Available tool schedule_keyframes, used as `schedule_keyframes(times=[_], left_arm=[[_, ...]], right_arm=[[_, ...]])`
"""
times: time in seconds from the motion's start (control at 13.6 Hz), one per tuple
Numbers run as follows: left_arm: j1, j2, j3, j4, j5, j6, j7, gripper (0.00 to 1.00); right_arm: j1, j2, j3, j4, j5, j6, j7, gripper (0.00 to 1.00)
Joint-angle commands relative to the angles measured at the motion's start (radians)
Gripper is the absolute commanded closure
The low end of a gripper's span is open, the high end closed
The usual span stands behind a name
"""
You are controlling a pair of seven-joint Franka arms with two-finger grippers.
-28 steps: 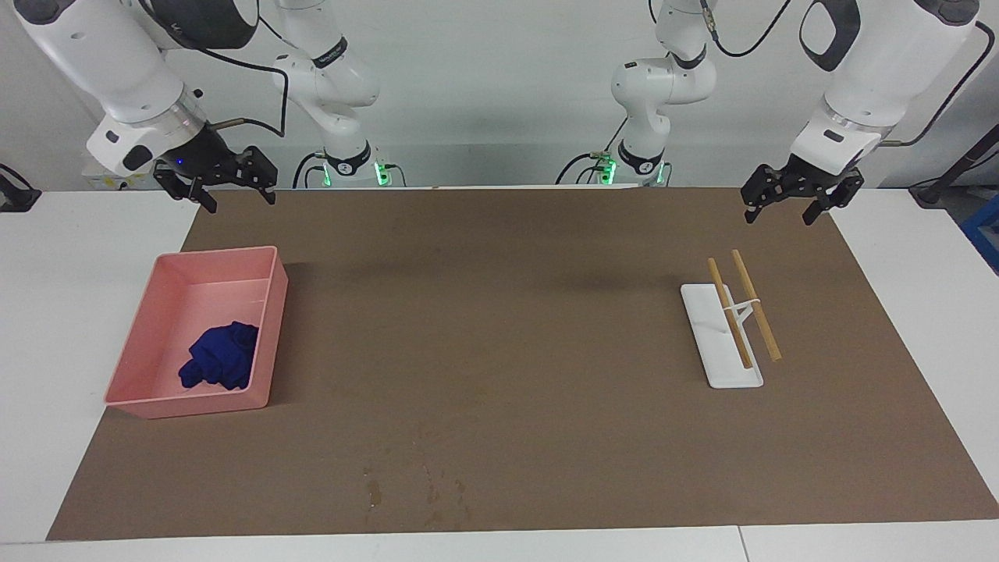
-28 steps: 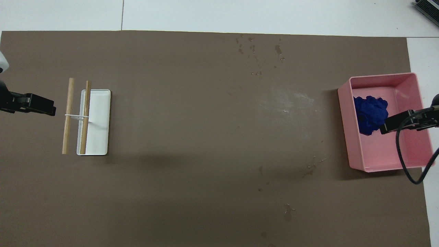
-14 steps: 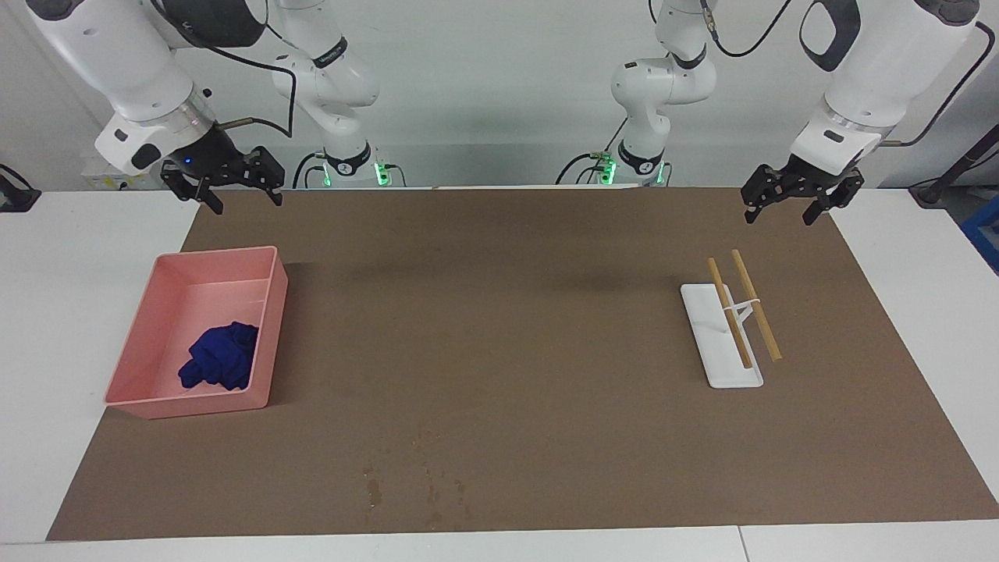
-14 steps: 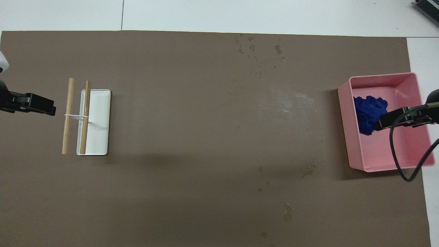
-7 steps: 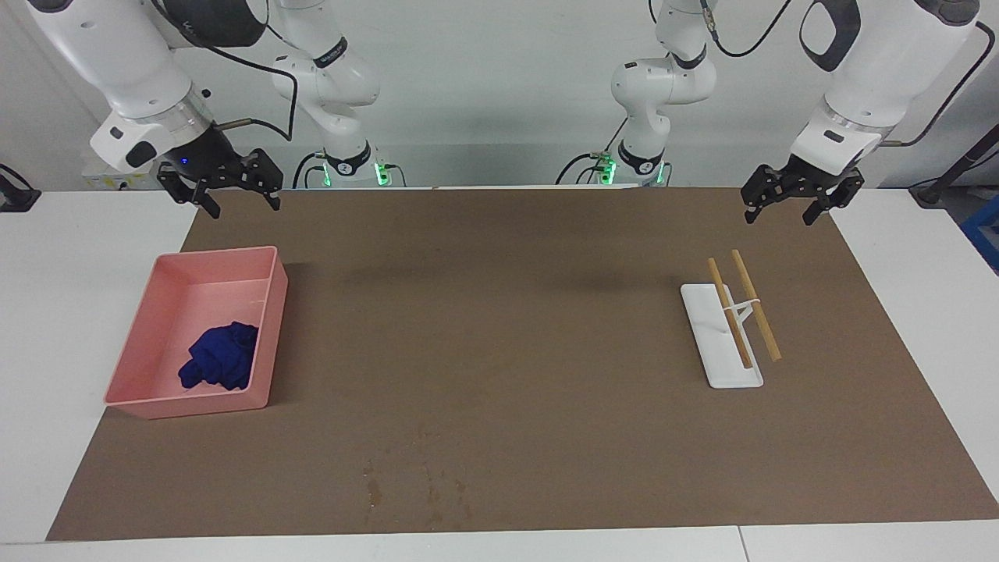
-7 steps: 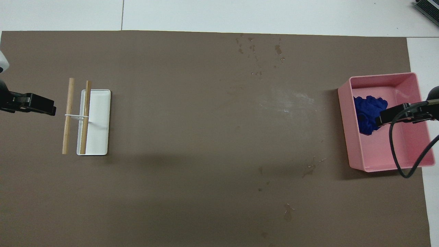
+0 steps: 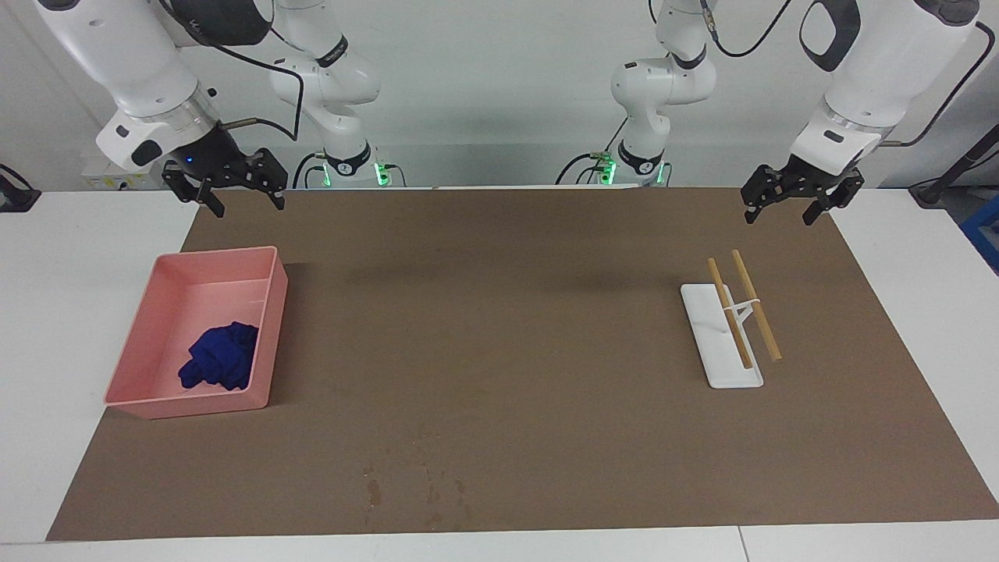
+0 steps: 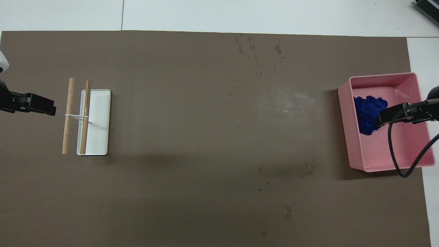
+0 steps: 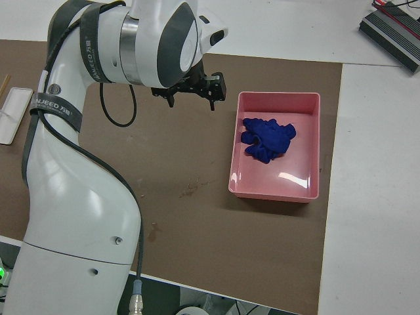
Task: Wipe water with towel using both arms
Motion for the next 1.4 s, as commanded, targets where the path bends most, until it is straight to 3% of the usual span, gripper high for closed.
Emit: schedule_keyframes(times=[0.0,1.33], left_arm=[[-0.001,-0.028,0.004,-0.030,-0.010,0.002,0.003,0.00],[-0.001,-0.028,0.004,-0.030,-0.010,0.002,0.003,0.00]], right_arm=[[0.017,-0.011,-0.031,-0.015,0.013,0.012,0.005,0.00],[0.008,-0.002,-0.030,0.002,-0.064,0.080,0.000,0.00]])
